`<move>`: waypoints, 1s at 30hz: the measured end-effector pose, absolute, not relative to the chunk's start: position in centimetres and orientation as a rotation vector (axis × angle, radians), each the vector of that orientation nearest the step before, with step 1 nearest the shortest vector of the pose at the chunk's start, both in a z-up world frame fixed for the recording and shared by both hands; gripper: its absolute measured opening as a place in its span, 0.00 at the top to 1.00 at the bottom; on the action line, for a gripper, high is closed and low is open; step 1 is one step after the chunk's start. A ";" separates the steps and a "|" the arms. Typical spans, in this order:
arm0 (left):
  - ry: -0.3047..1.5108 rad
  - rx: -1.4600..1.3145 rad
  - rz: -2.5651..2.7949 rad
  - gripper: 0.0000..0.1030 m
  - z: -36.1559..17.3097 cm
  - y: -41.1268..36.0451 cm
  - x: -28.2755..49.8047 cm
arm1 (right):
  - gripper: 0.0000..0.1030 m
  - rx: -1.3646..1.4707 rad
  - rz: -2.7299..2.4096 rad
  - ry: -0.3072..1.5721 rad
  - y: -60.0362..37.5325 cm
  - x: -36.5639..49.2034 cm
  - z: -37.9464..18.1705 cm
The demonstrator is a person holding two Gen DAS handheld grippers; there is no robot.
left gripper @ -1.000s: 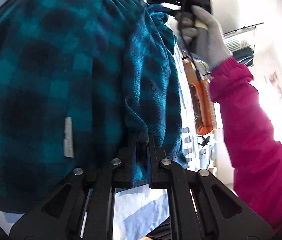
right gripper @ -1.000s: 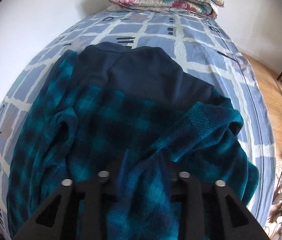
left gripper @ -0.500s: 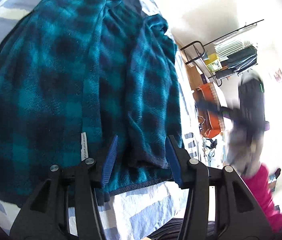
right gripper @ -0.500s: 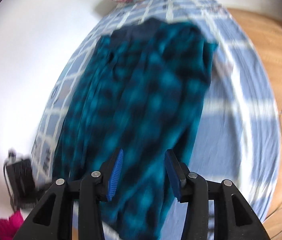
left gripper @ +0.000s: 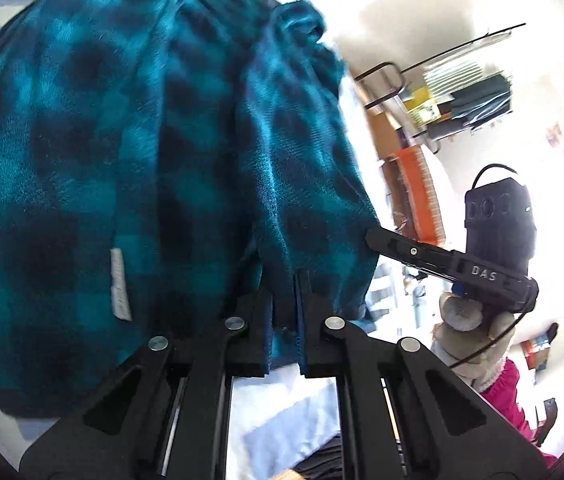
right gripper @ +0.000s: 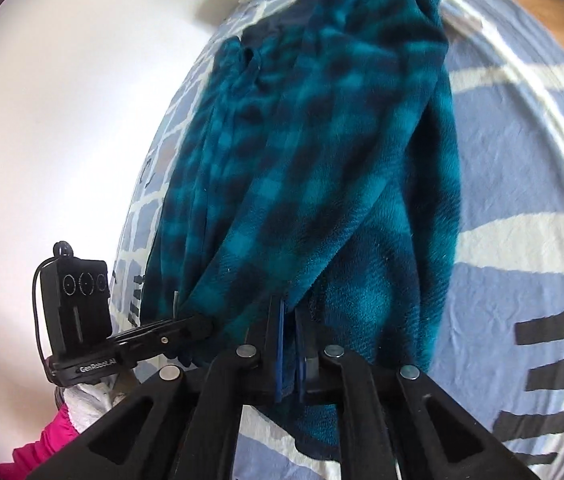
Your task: Fold large clothes
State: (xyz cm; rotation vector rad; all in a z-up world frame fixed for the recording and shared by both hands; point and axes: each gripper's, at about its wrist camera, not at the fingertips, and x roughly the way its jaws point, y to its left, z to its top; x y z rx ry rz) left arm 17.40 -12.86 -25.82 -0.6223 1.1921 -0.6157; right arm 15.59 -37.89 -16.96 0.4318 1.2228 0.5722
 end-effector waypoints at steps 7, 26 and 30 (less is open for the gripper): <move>1.175 -0.660 -0.717 0.94 -23.7 -16.7 15.4 | 0.98 0.393 0.531 1.197 -41.0 14.2 -13.4; 1.054 -0.267 -0.628 0.65 -21.1 -20.5 11.5 | 0.63 0.384 0.448 1.130 -44.9 11.7 -15.0; 1.013 -0.129 -0.688 0.44 -20.1 -24.5 10.7 | 0.61 0.406 0.414 1.050 -47.5 10.2 -12.8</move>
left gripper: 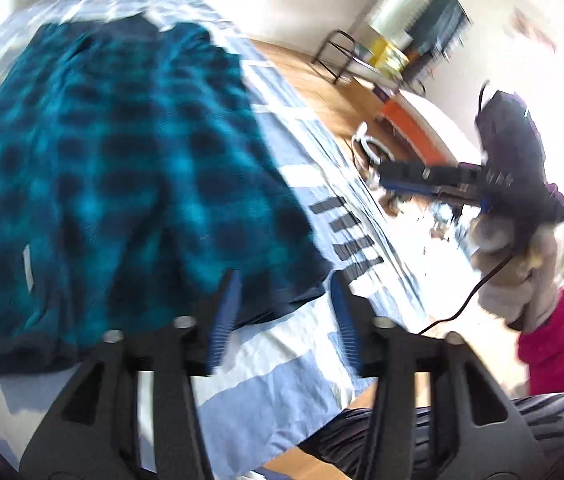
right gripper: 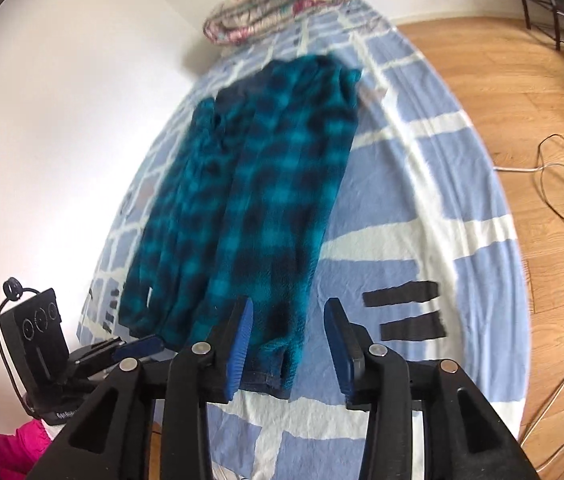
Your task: Fold large clothes
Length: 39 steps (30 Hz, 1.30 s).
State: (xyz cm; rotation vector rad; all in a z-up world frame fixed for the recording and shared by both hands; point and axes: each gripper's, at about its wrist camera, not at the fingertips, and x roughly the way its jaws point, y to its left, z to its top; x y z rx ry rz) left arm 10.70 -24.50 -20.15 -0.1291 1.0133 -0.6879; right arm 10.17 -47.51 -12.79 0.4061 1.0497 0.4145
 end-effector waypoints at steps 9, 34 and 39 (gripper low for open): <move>1.074 0.226 -0.746 0.37 -23.4 -32.4 10.0 | 0.60 0.490 0.319 1.001 -53.4 8.6 -11.3; 1.039 -0.203 -0.758 0.93 -21.9 -25.6 13.1 | 0.51 0.562 0.347 1.043 -51.5 22.0 -14.3; 1.001 -0.218 -0.753 0.93 -21.3 -24.9 13.0 | 0.33 0.588 0.307 1.031 -50.3 28.1 -16.3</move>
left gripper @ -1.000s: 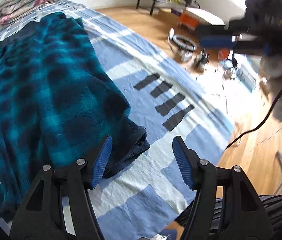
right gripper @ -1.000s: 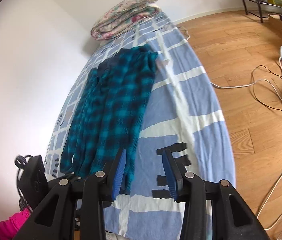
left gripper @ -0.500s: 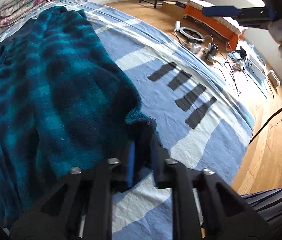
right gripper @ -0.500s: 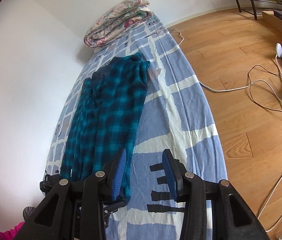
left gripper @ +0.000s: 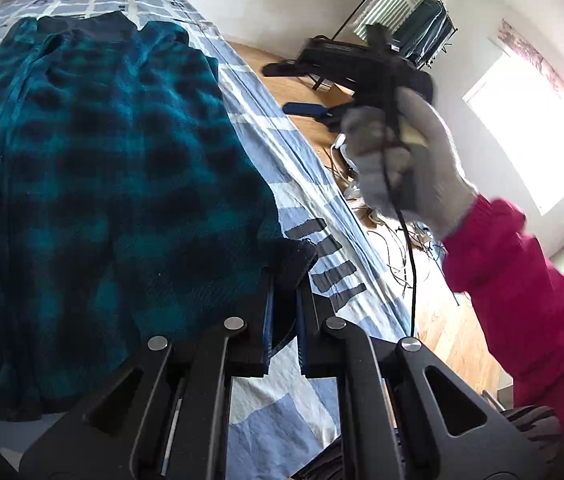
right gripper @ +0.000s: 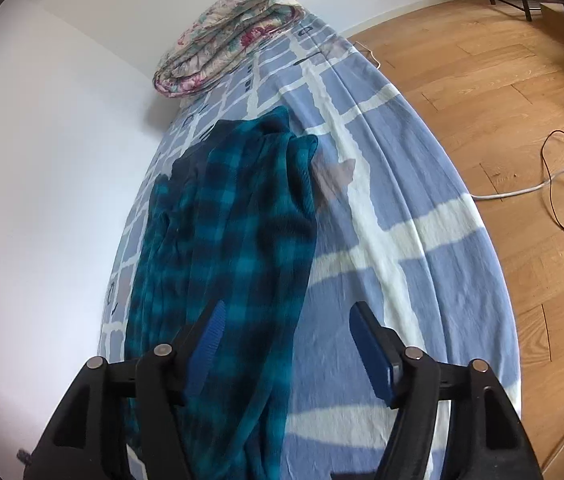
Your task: Fold large clothes
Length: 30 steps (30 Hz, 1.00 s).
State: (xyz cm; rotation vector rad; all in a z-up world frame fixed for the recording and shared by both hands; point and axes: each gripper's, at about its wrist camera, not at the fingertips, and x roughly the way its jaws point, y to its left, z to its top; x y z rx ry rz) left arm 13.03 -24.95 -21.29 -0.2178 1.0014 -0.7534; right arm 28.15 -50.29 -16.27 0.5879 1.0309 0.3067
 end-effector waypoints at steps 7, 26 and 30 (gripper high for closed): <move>1.039 -0.024 -0.730 0.64 -23.5 -28.5 11.9 | 0.36 0.554 0.312 1.030 -49.2 30.2 -15.8; 1.014 0.029 -0.656 0.89 -23.0 -29.5 12.1 | 0.36 0.622 0.334 0.959 -53.5 27.7 -13.6; 1.007 -0.184 -0.671 0.90 -21.2 -26.0 12.8 | 0.36 0.628 0.340 0.999 -51.3 30.0 -15.8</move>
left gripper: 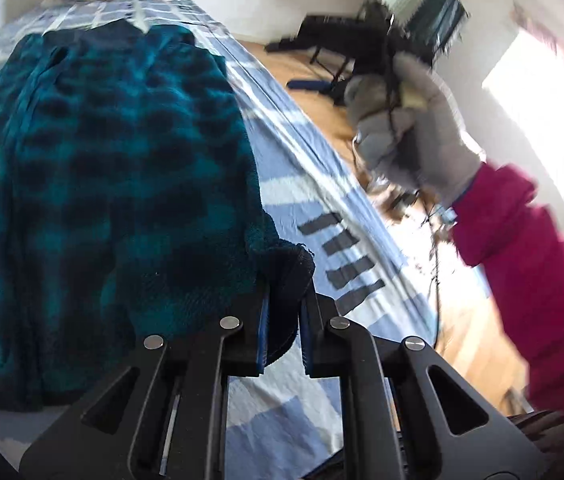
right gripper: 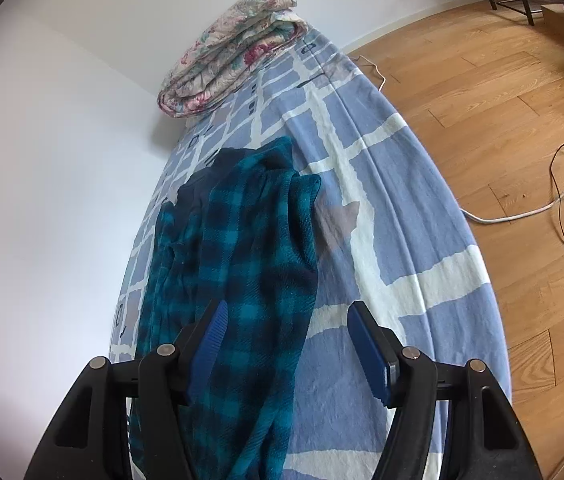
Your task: Fold large clothes
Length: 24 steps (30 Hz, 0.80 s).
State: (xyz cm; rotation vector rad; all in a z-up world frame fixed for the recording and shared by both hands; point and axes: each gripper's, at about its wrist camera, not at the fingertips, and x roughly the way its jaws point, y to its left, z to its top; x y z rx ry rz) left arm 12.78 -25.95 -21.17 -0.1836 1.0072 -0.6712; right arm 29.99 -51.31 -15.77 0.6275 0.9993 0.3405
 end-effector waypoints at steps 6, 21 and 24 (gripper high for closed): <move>0.995 -0.282 -0.684 0.90 -21.0 -24.3 13.2 | 0.36 0.599 0.312 1.082 -47.8 33.2 -19.4; 0.957 -0.385 -0.701 0.90 -20.4 -21.3 12.7 | 0.92 0.517 0.290 1.130 -43.3 35.2 -20.3; 0.947 -0.425 -0.691 0.90 -20.4 -19.9 12.4 | 0.96 0.454 0.260 1.145 -42.0 35.5 -18.7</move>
